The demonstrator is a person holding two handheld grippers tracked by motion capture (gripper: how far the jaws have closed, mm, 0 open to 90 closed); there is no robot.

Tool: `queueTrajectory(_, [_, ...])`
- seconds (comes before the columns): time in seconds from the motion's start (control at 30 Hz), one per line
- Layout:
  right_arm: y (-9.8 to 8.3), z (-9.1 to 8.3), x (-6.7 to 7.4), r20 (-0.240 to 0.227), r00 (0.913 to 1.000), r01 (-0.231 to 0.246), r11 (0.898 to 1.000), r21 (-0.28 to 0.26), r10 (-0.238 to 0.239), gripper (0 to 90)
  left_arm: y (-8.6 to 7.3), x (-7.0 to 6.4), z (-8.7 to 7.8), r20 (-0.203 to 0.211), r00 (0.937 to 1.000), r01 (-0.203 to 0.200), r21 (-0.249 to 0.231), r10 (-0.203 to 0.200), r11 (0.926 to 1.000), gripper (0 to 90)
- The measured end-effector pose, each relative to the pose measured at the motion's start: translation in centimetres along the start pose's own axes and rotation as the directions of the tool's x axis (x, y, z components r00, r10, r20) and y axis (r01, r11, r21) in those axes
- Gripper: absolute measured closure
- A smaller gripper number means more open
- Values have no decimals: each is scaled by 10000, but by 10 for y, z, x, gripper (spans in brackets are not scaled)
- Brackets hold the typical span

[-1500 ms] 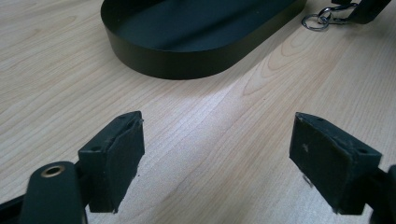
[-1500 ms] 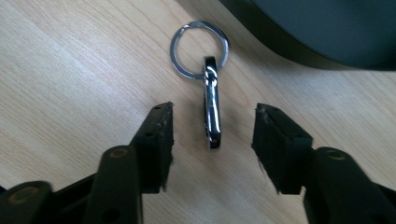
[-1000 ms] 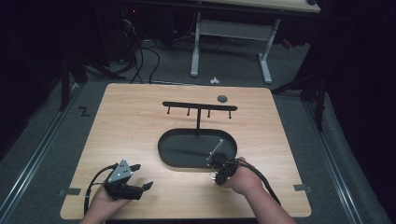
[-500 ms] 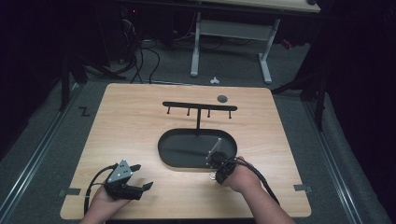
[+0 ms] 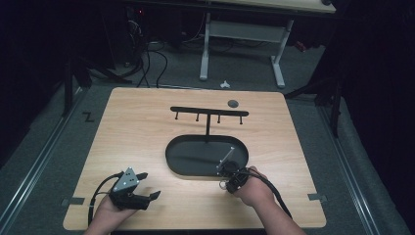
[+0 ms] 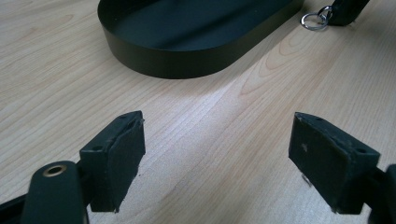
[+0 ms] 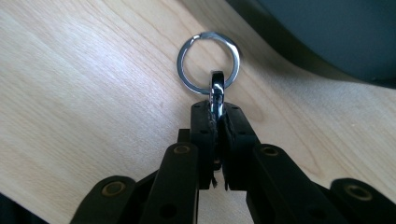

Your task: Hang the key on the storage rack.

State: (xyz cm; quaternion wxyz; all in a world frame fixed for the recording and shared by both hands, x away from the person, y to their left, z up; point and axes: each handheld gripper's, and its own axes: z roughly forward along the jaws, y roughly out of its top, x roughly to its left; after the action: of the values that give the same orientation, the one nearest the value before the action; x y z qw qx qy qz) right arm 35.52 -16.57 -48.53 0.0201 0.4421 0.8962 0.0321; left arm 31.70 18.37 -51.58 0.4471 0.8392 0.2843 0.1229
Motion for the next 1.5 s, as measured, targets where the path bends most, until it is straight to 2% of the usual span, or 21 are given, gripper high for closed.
queueTrajectory(0.07, [-2,-6,-2,-66,9999,-134,9993,-348,132,846,0,0,0,18,10000,11,30,-11,10000,191])
queueTrajectory(0.1, [-5,-10,-4,-95,9995,-301,9970,-718,295,846,0,0,1,19,10000,-7,25,7,10000,191])
queueTrajectory(0.17, [-8,-12,-5,-46,9995,-303,9954,-907,300,846,0,0,1,21,10000,-19,15,19,10000,191])
queueTrajectory(0.2, [-10,-15,-3,-92,9977,-681,9927,-995,675,846,0,0,1,38,10000,-4,22,4,10000,191])
queueTrajectory(0.23, [-12,-16,-5,-135,9984,-567,9907,-1240,554,847,0,0,1,34,10000,3,21,-4,10000,191])
queueTrajectory(0.4, [-21,-22,-6,-289,9970,-759,9825,-1702,720,846,0,0,1,66,10000,-25,34,25,10000,192])
queueTrajectory(0.57, [-29,-29,-8,-289,9961,-865,9817,-1698,828,846,0,-1,1,74,9999,-78,78,77,9999,192])
queueTrajectory(0.73, [-35,-40,-16,-209,9943,-1065,9834,-1469,1046,846,0,-1,2,104,9999,-18,89,17,10000,192])
queueTrajectory(0.77, [-36,-42,-19,-226,9953,-967,9826,-1583,944,846,0,-1,2,112,9999,-44,117,42,9999,192])
queueTrajectory(0.83, [-38,-49,-24,-235,9879,-1550,9752,-1578,1532,846,0,-2,2,131,9999,-69,102,67,9999,192])
queueTrajectory(1.03, [-41,-58,-33,-95,9831,-1821,9712,-1538,1828,846,0,-2,3,188,9998,-86,133,84,9999,192])
queueTrajectory(1.07, [-41,-59,-34,-89,9799,-1981,9687,-1493,1991,846,0,-3,3,196,9998,-92,141,90,9999,192])
queueTrajectory(1.27, [-41,-68,-41,-99,9769,-2130,9688,-1267,2135,846,0,-3,3,186,9998,-114,167,111,9998,192])
queueTrajectory(1.3, [-41,-71,-40,-164,9730,-2303,9649,-1264,2301,846,0,-3,3,197,9998,-100,167,97,9998,192])
queueTrajectory(1.37, [-41,-76,-42,-83,9766,-2144,9687,-1254,2150,846,0,-3,3,171,9998,-118,153,116,9998,192])
queueTrajectory(1.47, [-39,-82,-43,-68,9748,-2222,9675,-1210,2230,845,0,-2,2,85,9999,-103,-23,103,9999,192])
queueTrajectory(1.5, [-38,-83,-44,-29,9780,-2074,9706,-1223,2086,846,1,-2,1,93,9999,-85,-66,86,9999,192])
